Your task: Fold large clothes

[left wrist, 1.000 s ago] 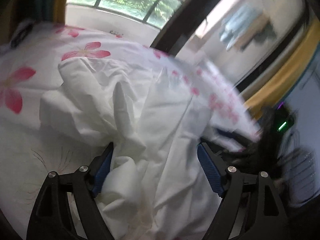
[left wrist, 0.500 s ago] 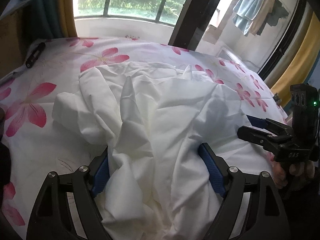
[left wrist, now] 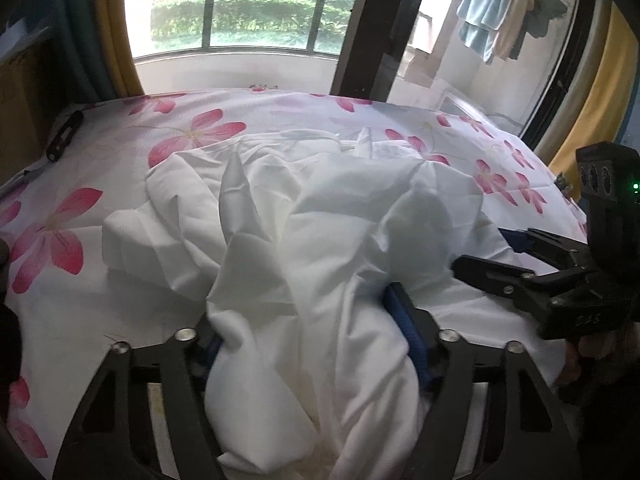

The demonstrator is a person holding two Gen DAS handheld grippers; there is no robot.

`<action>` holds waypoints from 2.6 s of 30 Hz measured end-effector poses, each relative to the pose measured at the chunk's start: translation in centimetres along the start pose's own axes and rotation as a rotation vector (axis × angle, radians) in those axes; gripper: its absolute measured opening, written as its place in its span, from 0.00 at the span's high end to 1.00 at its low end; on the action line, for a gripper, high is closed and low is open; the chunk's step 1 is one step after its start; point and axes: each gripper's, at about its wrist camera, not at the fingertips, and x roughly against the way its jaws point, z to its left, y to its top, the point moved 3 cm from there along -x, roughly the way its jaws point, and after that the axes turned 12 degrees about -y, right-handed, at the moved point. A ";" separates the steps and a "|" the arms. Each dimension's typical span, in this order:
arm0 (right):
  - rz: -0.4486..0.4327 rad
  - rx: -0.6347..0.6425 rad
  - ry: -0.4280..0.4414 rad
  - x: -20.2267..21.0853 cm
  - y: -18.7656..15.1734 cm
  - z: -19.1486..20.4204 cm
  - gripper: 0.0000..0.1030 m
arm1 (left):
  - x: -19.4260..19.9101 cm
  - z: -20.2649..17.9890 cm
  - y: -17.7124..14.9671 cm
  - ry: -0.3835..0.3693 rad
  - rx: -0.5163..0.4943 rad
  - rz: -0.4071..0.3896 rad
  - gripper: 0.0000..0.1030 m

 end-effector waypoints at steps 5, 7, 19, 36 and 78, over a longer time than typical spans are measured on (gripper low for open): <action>0.000 0.005 0.039 -0.2 0.1 0.6 0.42 | -0.1 -0.6 -0.1 -0.021 0.004 -0.017 0.58; 0.001 -0.004 0.058 -0.1 0.0 0.5 0.48 | 0.1 -0.8 -0.1 -0.021 -0.002 -0.028 0.65; -0.095 0.036 0.098 2.2 0.7 2.0 0.76 | 1.7 -1.7 -0.1 -0.014 0.014 -0.086 0.76; -0.234 0.123 0.099 7.2 2.4 5.0 0.78 | 6.8 -3.2 0.8 0.021 -0.034 -0.220 0.78; -0.436 0.334 0.189 14.2 5.9 19.9 0.79 | 22.8 1.3 -1.7 0.183 -0.020 -0.513 0.78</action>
